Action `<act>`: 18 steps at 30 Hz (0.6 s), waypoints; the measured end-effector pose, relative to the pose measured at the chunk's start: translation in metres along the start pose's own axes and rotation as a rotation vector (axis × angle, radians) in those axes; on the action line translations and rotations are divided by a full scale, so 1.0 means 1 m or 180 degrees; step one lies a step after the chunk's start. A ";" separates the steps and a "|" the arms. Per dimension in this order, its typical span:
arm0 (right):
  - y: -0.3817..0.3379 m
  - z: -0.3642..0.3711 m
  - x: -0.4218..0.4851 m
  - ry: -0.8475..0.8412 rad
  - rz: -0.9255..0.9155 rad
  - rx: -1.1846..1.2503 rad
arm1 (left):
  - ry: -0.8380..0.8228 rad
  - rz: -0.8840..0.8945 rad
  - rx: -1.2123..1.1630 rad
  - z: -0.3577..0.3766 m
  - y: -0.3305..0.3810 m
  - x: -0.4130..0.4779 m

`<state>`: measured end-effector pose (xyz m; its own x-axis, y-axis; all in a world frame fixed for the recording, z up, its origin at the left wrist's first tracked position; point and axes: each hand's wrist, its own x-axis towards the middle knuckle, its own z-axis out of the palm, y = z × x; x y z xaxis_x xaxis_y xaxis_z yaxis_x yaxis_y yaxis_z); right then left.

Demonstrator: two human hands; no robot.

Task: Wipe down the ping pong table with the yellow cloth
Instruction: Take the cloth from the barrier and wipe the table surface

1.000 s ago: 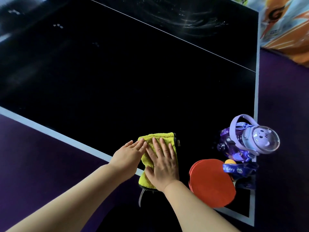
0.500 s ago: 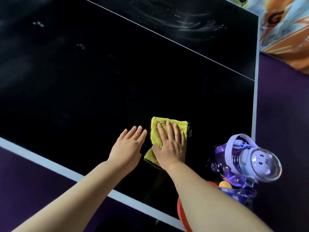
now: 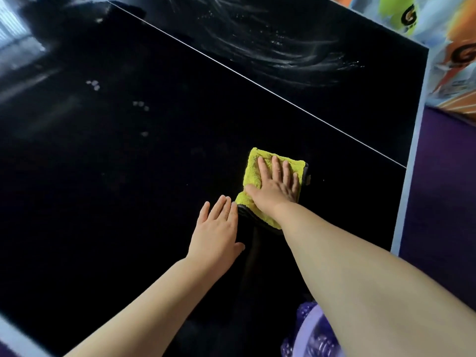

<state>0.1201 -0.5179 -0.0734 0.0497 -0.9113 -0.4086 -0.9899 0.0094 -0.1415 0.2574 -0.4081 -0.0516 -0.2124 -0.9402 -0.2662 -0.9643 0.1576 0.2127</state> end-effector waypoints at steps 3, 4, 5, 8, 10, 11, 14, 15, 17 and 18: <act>0.024 -0.016 0.029 0.0004 -0.0223 -0.0069 | 0.0014 -0.0094 0.0006 -0.003 0.025 0.029; 0.031 -0.021 0.038 0.0015 -0.0287 -0.0087 | 0.0003 -0.0116 0.0032 -0.004 0.032 0.038; 0.037 -0.026 0.047 0.0025 -0.0345 -0.0099 | -0.0011 -0.0134 0.0051 -0.005 0.038 0.045; 0.054 -0.038 0.071 0.0075 -0.0495 -0.0110 | -0.0055 -0.0160 0.0128 -0.005 0.052 0.062; 0.064 -0.046 0.085 0.0137 -0.0564 -0.0137 | -0.0138 -0.0139 0.0234 -0.005 0.059 0.068; 0.069 -0.049 0.092 0.0177 -0.0582 -0.0152 | -0.0166 -0.0138 0.0279 -0.005 0.062 0.069; 0.081 -0.059 0.110 0.0256 -0.0603 -0.0161 | -0.0204 -0.0105 0.0412 -0.005 0.068 0.072; 0.084 -0.062 0.116 0.0254 -0.0604 -0.0163 | -0.0230 -0.0075 0.0462 -0.006 0.069 0.072; 0.090 -0.069 0.126 0.0231 -0.0585 -0.0166 | -0.0279 -0.0037 0.0549 -0.007 0.071 0.073; 0.093 -0.072 0.132 0.0220 -0.0574 -0.0163 | -0.0307 -0.0020 0.0587 -0.008 0.072 0.075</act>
<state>0.0246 -0.6666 -0.0752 0.2194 -0.9225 -0.3177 -0.9713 -0.1759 -0.1600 0.1735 -0.4695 -0.0488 -0.2118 -0.9095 -0.3578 -0.9764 0.2128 0.0373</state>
